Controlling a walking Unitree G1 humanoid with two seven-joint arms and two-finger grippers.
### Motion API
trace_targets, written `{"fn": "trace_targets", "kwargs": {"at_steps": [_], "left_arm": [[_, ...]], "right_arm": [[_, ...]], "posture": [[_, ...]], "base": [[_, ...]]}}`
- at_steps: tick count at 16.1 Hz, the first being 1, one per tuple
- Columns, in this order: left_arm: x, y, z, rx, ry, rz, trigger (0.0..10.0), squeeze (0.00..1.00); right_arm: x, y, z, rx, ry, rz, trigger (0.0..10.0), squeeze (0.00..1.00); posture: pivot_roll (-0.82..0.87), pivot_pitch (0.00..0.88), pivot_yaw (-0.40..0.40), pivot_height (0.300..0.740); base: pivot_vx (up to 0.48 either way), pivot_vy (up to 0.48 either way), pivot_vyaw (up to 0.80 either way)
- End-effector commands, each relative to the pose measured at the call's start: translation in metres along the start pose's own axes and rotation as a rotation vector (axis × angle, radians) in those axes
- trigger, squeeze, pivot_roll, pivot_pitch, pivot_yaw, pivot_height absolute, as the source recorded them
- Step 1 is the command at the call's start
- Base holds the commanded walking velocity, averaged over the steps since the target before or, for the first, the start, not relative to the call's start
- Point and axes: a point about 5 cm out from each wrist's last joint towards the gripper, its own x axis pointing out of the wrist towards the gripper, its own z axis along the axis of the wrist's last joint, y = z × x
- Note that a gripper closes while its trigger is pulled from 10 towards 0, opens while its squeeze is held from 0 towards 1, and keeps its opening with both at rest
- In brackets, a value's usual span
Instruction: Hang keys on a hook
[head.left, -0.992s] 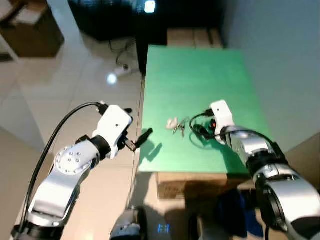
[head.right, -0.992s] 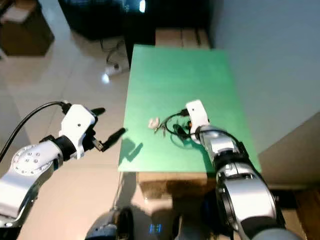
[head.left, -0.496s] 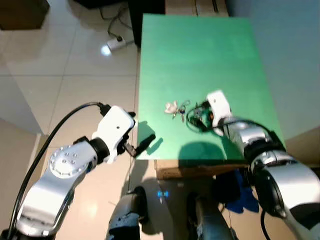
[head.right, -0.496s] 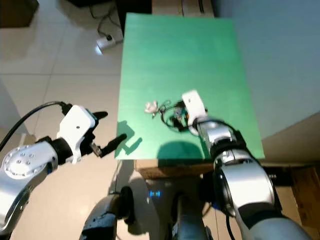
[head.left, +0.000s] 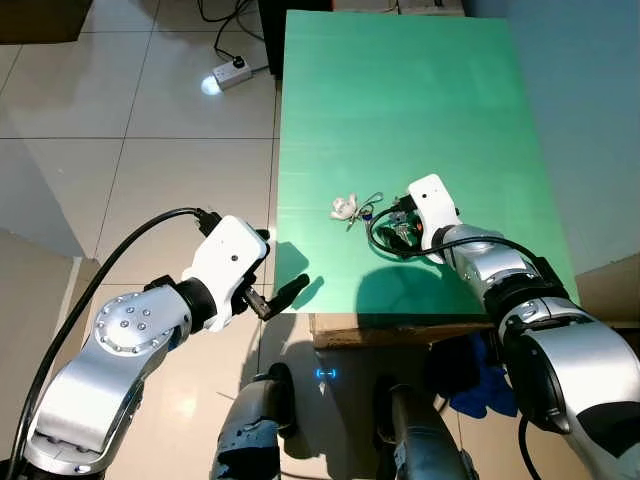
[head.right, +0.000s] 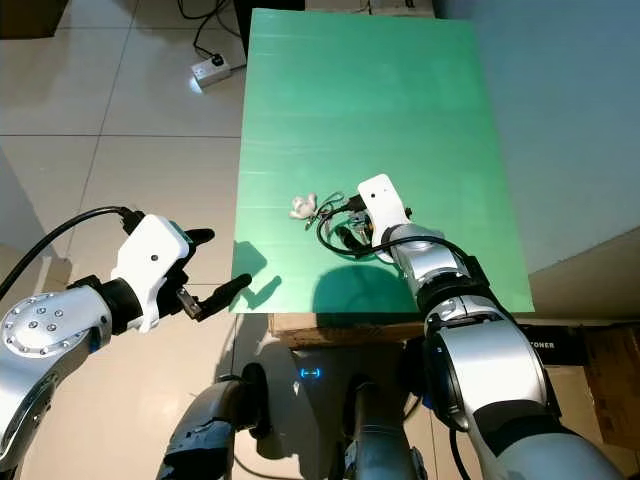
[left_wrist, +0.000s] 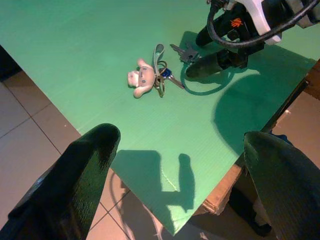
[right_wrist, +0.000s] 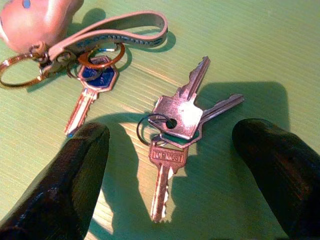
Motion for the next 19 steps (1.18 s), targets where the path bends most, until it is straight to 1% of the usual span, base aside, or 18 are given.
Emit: {"fn": "trace_targets", "kwargs": {"at_steps": [1, 3, 5, 6, 7, 13, 19], "left_arm": [[-0.0015, -0.0042, 0.0027, 0.009, -0.004, -0.024, 10.0, 0.0], [-0.0008, -0.0039, 0.0035, 0.009, -0.005, -0.023, 10.0, 0.0], [0.0009, -0.0036, 0.0045, 0.009, -0.008, -0.023, 10.0, 0.0], [0.0016, -0.0035, 0.005, 0.01, -0.008, -0.023, 10.0, 0.0], [0.0019, -0.0032, 0.0052, 0.011, -0.009, -0.023, 10.0, 0.0], [0.0047, -0.0037, 0.0074, 0.01, -0.017, -0.027, 10.0, 0.0], [0.0038, -0.0088, 0.0065, 0.004, -0.02, -0.069, 10.0, 0.0]], "right_arm": [[0.0005, 0.0018, -0.0058, -0.016, 0.025, 0.002, 10.0, 0.0], [0.0001, 0.0005, -0.0051, -0.026, 0.024, -0.001, 4.4, 0.0], [-0.0003, -0.0005, -0.0041, -0.037, 0.025, 0.001, 1.2, 0.0], [-0.0005, -0.0011, -0.0039, -0.04, 0.026, 0.001, 0.4, 0.0], [-0.0006, -0.0014, -0.0038, -0.041, 0.027, 0.001, 0.0, 0.0], [-0.001, -0.0024, -0.0043, -0.035, 0.028, -0.001, 0.0, 0.0], [-0.0005, -0.001, -0.0034, -0.035, 0.024, 0.005, 0.0, 0.0]], "posture": [[0.07, 0.392, 0.023, 0.718], [0.07, 0.39, 0.022, 0.718], [0.06, 0.388, 0.021, 0.718], [0.06, 0.389, 0.022, 0.718], [0.06, 0.388, 0.022, 0.718], [0.06, 0.39, 0.018, 0.718], [0.06, 0.391, 0.013, 0.718]], "base": [[0.0, 0.0, 0.0], [0.0, 0.0, 0.0], [0.0, 0.0, 0.0], [0.0, 0.0, 0.0], [0.0, 0.0, 0.0], [0.0, 0.0, 0.0], [0.0, 0.0, 0.0]]}}
